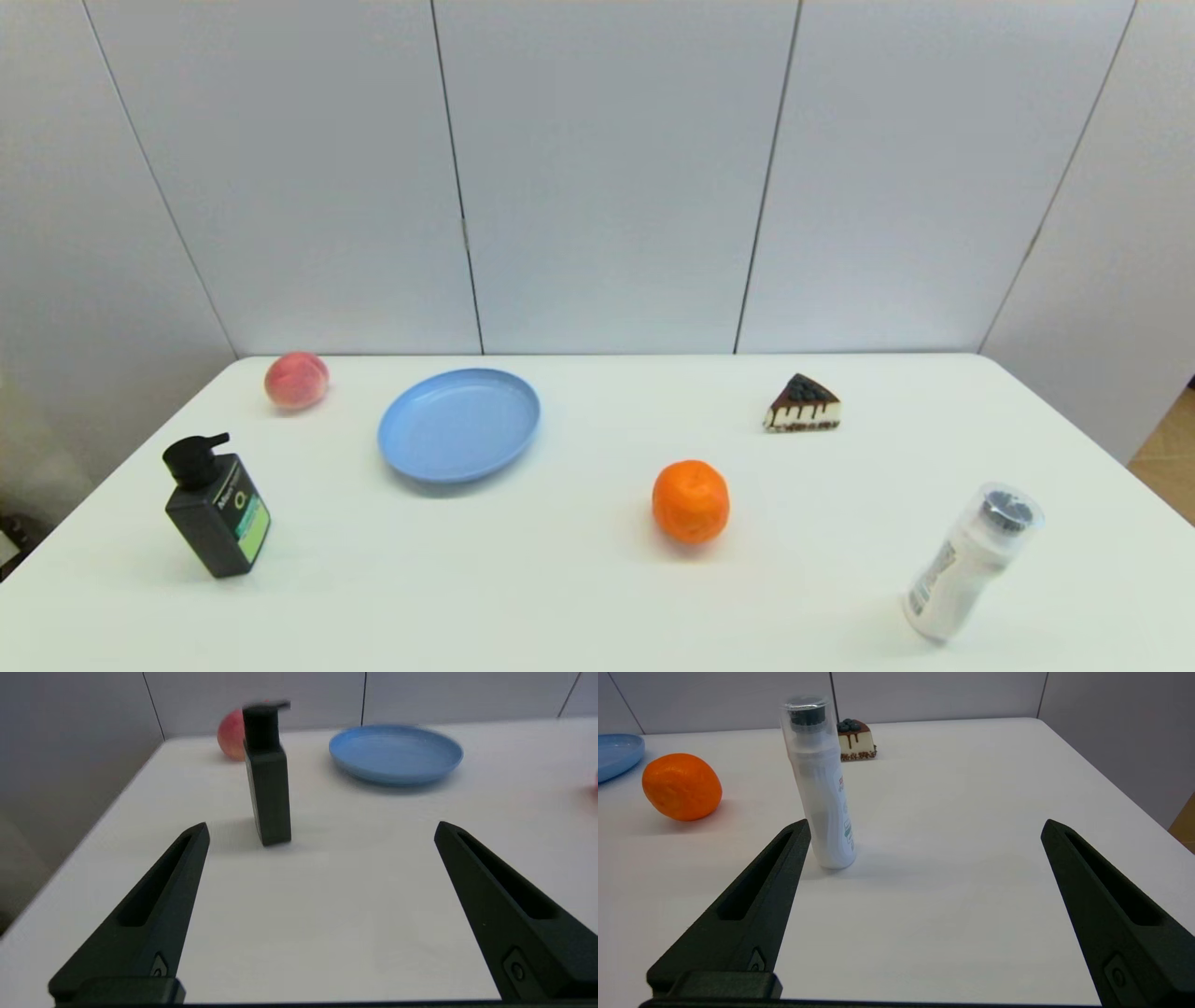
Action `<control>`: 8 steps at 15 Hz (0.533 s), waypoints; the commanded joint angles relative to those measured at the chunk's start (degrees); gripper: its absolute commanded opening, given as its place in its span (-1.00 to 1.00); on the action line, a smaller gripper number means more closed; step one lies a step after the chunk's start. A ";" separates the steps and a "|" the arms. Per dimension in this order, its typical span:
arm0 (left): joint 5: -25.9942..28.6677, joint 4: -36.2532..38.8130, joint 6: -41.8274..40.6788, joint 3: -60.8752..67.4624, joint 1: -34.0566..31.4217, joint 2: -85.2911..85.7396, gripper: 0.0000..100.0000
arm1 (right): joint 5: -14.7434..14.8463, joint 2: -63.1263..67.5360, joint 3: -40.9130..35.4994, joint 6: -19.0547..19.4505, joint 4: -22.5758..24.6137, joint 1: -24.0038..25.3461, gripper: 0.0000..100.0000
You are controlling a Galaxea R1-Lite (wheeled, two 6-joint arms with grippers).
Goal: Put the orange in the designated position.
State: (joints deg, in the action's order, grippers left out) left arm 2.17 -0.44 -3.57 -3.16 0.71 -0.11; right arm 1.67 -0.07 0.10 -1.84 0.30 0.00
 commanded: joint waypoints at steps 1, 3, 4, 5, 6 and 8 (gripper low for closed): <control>0.20 -0.09 -0.56 -12.58 0.00 -7.89 1.00 | 0.00 -0.01 -0.01 -0.09 0.05 0.00 1.00; 0.64 -0.18 -0.56 -19.34 -0.27 -14.30 1.00 | 0.00 0.07 -0.01 -0.09 0.05 0.00 1.00; 0.55 -0.09 -0.21 -22.33 -0.18 -17.38 1.00 | 0.00 0.07 -0.01 -0.09 0.05 0.00 1.00; 0.64 -0.09 -0.03 -25.85 -0.18 -20.72 1.00 | 0.00 0.07 -0.01 -0.09 0.05 0.00 1.00; 0.64 -0.09 0.14 -28.92 -0.18 -24.24 1.00 | 0.00 -0.01 -0.01 0.08 0.05 0.00 1.00; 1.08 -0.18 0.50 -35.08 -0.09 -33.03 1.00 | 0.00 -0.01 -0.01 -0.09 0.05 0.00 1.00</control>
State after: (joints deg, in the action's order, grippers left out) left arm 2.76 -0.51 -3.55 -29.73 0.52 -19.46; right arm 1.62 -0.07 0.10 -1.84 0.30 0.00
